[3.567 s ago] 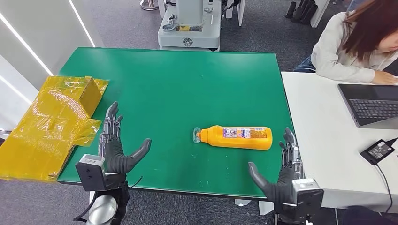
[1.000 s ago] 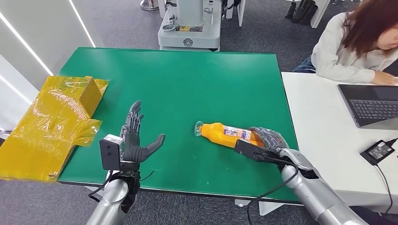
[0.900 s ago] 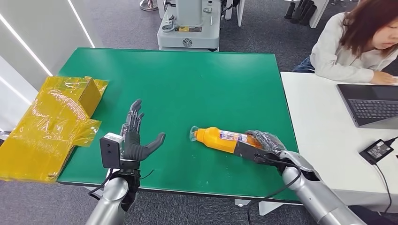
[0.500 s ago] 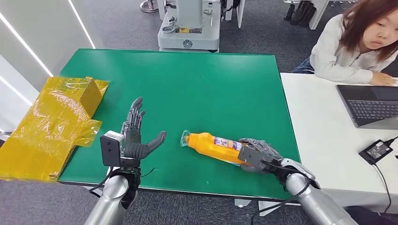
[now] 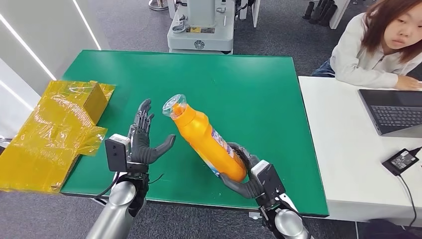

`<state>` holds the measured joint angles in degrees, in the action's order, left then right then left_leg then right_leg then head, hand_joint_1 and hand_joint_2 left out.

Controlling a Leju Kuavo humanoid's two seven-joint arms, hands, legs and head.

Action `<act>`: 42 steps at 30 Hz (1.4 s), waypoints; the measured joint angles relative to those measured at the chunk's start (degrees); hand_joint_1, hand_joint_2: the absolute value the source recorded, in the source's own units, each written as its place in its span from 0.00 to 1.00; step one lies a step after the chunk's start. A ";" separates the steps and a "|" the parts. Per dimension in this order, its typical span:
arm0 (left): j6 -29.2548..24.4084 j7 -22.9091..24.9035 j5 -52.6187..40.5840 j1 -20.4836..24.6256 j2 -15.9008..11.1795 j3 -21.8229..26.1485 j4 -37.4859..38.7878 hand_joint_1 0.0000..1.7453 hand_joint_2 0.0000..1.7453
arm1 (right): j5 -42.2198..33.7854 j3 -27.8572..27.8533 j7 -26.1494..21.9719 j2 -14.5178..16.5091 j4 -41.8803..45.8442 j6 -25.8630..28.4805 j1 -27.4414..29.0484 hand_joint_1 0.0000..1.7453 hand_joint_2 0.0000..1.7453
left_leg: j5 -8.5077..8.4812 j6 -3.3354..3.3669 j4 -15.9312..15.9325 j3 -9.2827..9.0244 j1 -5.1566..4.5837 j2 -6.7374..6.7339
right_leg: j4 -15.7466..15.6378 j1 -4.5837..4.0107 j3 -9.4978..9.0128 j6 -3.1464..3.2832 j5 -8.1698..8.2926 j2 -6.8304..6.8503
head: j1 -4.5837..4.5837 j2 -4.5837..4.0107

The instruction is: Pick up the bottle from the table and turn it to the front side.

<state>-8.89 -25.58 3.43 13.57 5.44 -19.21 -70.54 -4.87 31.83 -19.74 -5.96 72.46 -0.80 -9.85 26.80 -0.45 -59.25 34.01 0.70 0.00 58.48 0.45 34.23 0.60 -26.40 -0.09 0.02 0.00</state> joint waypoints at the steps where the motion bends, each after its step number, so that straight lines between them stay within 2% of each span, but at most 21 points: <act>1: 0.43 0.27 0.16 0.02 -0.20 0.00 0.29 0.00 1.00 | 0.16 -0.35 -0.10 0.47 0.62 0.31 0.36 1.00 1.00 | 0.00 0.00 0.00 0.01 0.00 0.00 | -0.01 0.00 0.01 0.00 0.00 0.00 | 0.01 0.00; 4: 2.75 1.37 1.40 0.24 -0.68 0.02 1.11 0.00 1.00 | 1.39 -1.19 -0.15 1.52 1.99 0.69 1.19 1.00 1.00 | 0.00 0.00 -0.01 0.04 -0.02 0.00 | -0.03 0.02 0.02 0.00 0.00 0.00 | 0.01 0.00; 7: 9.09 3.97 4.81 1.13 -1.19 0.09 2.40 0.00 1.00 | 3.43 -2.09 -0.25 2.45 2.69 0.51 1.52 1.00 1.00 | 0.00 0.00 -0.01 0.05 -0.02 0.00 | -0.03 0.02 0.03 0.00 0.00 0.02 | 0.00 0.00; 10: 15.36 6.25 7.50 2.81 -1.80 0.11 3.79 0.00 1.00 | 4.97 -3.03 -0.37 3.51 2.91 -0.13 1.55 1.00 1.00 | 0.00 0.00 -0.01 0.05 -0.02 0.01 | -0.02 0.02 0.03 0.00 0.01 0.01 | 0.01 0.00; 21: 30.42 15.69 17.37 10.09 -4.73 -0.72 6.38 0.00 1.00 | 9.64 -7.77 0.06 5.21 0.46 1.71 -0.85 1.00 1.00 | -0.02 -0.01 -0.02 0.05 -0.02 0.03 | 0.01 0.02 0.04 0.01 0.02 0.03 | 0.00 0.00; 28: 31.03 16.08 18.72 12.39 -6.50 -2.03 7.27 0.00 1.00 | 10.50 -9.71 -0.21 5.21 -0.76 2.63 -0.79 1.00 1.00 | -0.01 -0.01 -0.02 0.06 -0.02 0.01 | -0.01 0.02 0.08 0.00 0.02 -0.01 | 0.01 0.00; 36: 23.84 13.28 15.09 12.96 -9.92 -2.94 9.63 0.00 1.00 | 10.36 -13.19 -0.67 3.62 3.03 6.41 1.82 1.00 1.00 | -0.01 -0.01 -0.01 0.06 -0.02 -0.01 | -0.01 0.02 0.09 0.01 0.02 -0.02 | 0.01 0.00; 39: 24.57 12.65 15.73 12.42 -10.82 -2.93 10.39 0.00 1.00 | 9.98 -14.58 -0.17 2.90 4.49 5.96 2.22 1.00 1.00 | -0.01 -0.01 -0.01 0.07 -0.02 0.00 | 0.00 0.02 0.08 0.01 0.02 -0.01 | 0.00 0.00; 42: 27.52 13.47 18.27 11.70 -10.77 -3.08 10.42 0.00 1.00 | 11.58 -13.95 -0.42 2.86 3.56 5.33 1.71 1.00 1.00 | -0.01 -0.01 -0.01 0.08 -0.02 -0.02 | 0.00 0.02 0.08 0.01 0.02 -0.02 | 0.01 0.00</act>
<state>18.63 -12.11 21.69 25.27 -5.33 -22.29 -60.12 6.71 17.88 -20.16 -3.10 76.02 4.53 -8.15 26.78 -0.47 -59.26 34.09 0.68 -0.01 58.48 0.47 34.30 0.61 -26.38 -0.12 0.03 0.00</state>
